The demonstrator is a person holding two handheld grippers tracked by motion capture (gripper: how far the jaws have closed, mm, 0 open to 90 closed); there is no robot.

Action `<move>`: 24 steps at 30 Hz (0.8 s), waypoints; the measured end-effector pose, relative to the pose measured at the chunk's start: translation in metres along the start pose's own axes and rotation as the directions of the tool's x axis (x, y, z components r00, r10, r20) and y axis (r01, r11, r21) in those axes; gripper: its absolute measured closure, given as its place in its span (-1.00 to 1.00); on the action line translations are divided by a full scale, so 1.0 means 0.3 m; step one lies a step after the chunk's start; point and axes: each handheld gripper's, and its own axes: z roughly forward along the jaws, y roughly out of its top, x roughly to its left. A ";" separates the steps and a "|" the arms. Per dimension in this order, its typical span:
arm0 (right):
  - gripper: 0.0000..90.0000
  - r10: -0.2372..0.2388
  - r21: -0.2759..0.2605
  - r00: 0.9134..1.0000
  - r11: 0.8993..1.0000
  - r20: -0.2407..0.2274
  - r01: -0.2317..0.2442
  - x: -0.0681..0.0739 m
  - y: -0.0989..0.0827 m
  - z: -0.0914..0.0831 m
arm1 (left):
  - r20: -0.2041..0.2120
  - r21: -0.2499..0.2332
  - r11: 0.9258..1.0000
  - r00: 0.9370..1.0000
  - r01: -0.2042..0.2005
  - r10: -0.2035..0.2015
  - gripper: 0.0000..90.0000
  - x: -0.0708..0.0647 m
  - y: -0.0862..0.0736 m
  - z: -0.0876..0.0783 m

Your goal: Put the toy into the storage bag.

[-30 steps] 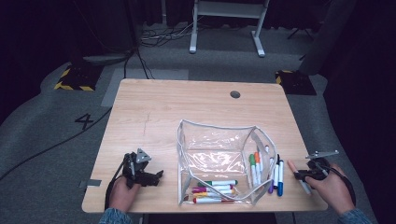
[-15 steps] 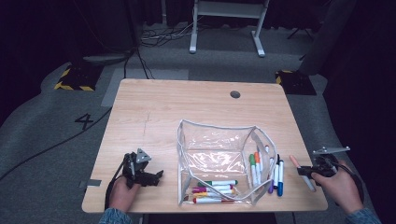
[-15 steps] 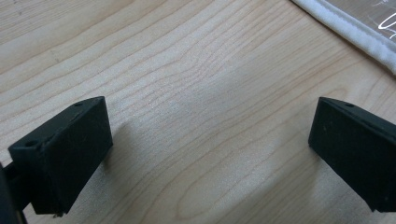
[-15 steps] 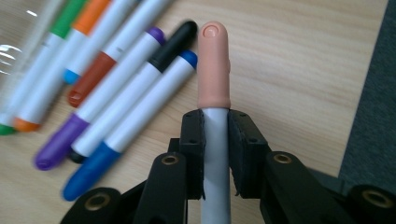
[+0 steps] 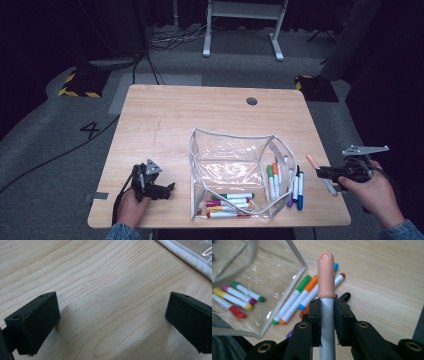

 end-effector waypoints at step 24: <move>0.72 -0.251 -0.088 0.958 0.967 -0.137 0.241 0.278 0.274 -0.134 | 0.004 -0.002 1.000 1.000 -0.004 0.004 -1.00 0.001 0.003 0.003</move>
